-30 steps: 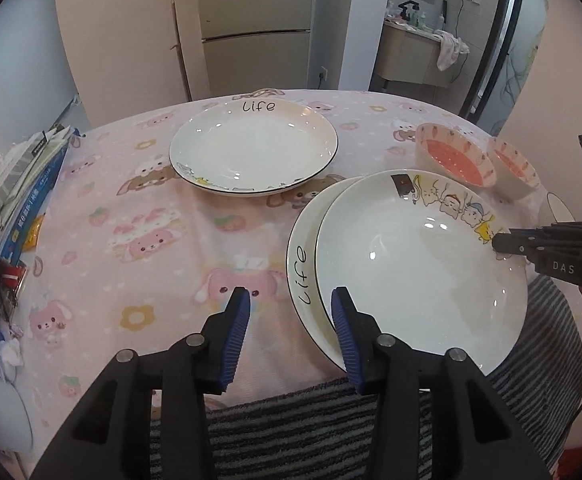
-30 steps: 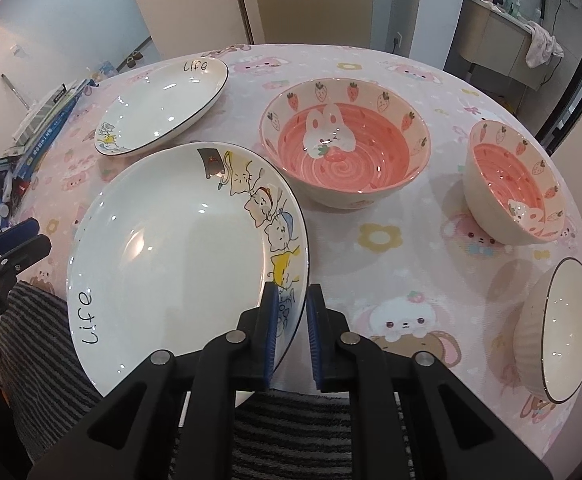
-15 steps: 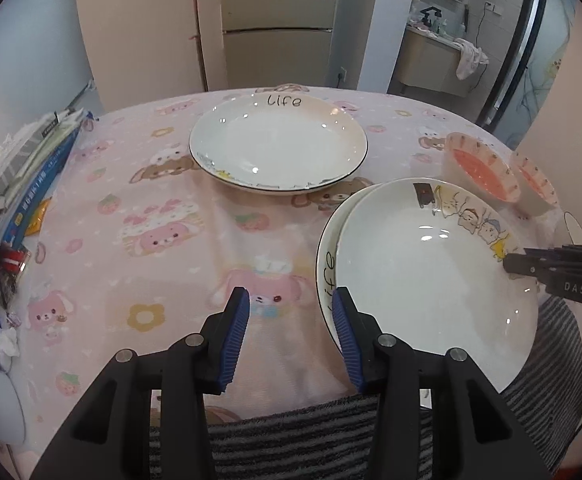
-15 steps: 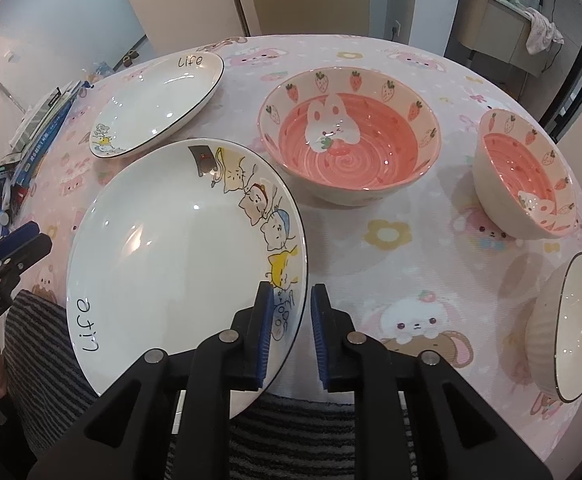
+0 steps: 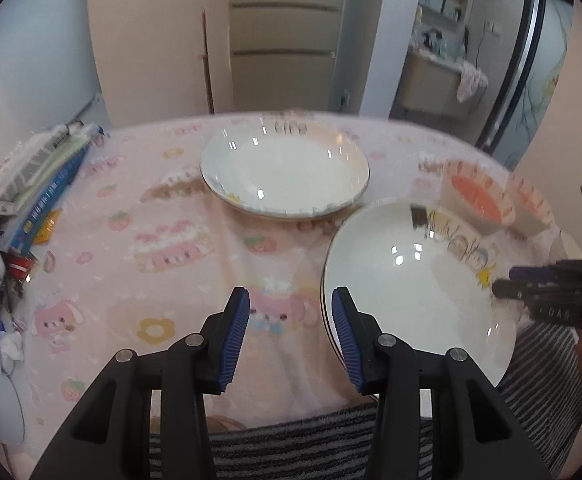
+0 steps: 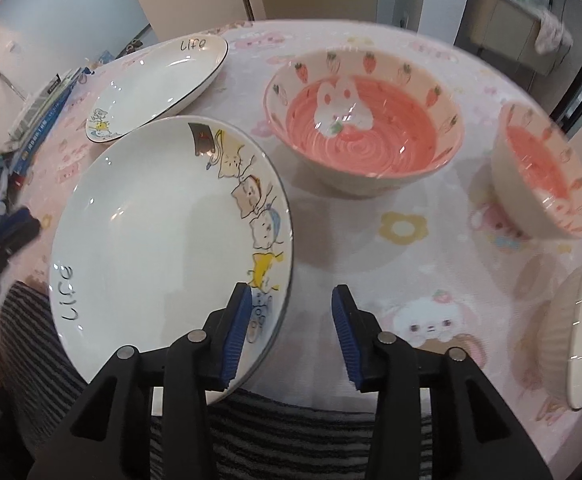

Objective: Organize plates and bowls
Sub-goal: 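Move both grippers to the white plate lettered 'life'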

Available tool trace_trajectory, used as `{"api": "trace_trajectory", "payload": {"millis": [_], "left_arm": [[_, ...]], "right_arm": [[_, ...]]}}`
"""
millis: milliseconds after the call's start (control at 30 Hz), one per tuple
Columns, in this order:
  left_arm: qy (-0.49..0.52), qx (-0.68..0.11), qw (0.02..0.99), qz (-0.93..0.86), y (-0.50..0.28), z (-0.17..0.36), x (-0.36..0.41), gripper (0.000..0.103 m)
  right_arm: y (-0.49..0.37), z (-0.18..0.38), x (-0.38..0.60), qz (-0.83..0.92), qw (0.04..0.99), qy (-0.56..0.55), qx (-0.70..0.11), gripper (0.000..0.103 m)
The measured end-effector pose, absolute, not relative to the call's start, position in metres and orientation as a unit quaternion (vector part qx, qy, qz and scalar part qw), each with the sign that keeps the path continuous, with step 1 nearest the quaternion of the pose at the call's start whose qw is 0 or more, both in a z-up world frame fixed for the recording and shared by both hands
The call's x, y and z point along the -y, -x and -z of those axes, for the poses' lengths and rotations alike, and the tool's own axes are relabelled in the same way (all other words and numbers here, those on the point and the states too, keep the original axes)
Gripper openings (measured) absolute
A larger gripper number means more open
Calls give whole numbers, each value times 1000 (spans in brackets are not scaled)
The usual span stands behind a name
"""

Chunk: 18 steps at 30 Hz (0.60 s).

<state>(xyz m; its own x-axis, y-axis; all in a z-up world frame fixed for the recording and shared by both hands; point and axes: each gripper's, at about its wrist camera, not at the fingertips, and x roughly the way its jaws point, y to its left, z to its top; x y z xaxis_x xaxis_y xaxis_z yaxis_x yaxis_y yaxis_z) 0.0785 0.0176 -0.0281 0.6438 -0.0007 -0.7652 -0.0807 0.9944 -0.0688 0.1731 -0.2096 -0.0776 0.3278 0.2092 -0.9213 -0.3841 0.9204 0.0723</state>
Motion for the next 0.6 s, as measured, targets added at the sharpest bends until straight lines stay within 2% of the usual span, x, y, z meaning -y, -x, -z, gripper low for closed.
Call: {"api": "trace_trajectory", "payload": {"millis": [233, 300, 367, 433, 500, 567, 600], "left_arm": [[12, -354, 935, -36, -61, -16, -12, 45], [5, -329, 943, -45, -56, -30, -10, 49], [2, -305, 951, -47, -50, -46, -9, 60], [-4, -282, 958, -51, -44, -60, -7, 63], [-12, -259, 964, -52, -42, -75, -2, 70], [-7, -232, 971, -59, -41, -92, 0, 91], [-4, -218, 974, -64, -40, -99, 1, 91]], "right_arm": [[-156, 38, 212, -209, 829, 78, -513, 40], [-153, 24, 211, -209, 841, 78, -493, 40], [-149, 12, 211, -212, 849, 76, -478, 40], [-147, -4, 210, -216, 857, 70, -463, 40], [-148, -20, 207, -221, 865, 61, -447, 40], [-151, -39, 201, -220, 875, 49, -428, 40], [-153, -49, 198, -221, 881, 41, -416, 40]]}}
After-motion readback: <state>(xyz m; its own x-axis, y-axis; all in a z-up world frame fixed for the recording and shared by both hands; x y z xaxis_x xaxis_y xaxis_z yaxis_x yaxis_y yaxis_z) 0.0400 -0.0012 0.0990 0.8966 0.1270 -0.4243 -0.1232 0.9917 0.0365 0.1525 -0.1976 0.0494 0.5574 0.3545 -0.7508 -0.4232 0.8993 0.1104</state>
